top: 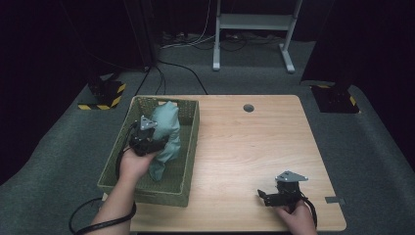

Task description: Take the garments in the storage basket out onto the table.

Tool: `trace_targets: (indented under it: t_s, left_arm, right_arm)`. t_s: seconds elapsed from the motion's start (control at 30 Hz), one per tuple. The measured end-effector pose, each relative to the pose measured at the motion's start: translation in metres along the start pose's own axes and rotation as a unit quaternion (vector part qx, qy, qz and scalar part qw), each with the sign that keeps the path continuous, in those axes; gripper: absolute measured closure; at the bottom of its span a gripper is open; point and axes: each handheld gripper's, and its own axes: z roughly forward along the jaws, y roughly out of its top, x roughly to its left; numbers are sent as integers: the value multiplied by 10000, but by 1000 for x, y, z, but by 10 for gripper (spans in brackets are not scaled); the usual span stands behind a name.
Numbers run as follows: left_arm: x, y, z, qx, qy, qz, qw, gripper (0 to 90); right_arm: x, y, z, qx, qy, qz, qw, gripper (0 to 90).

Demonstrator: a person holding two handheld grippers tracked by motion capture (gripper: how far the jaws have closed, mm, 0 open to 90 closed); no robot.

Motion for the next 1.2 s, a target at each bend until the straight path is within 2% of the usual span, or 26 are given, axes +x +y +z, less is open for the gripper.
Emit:
trace_targets:
  t_s: [0.2, 0.43, 0.6, 1.2]
  left_arm:
    - [-6, 8, -12, -284, 97, 99, 9995, 488]
    - [-12, 13, -25, -605, 155, 213, 9978, 487]
    - [-13, 15, -33, -853, 209, 172, 9960, 488]
    - [-16, 27, -69, -1636, 303, 137, 9860, 488]
  right_arm:
    - [0, 0, 0, 0, -1, -2, 10000, 2]
    - [0, 0, 0, 4, -11, -13, 10000, 2]
    - [0, 0, 0, 2, -6, -9, 10000, 2]
    - [0, 0, 0, 3, -8, -10, 10000, 2]
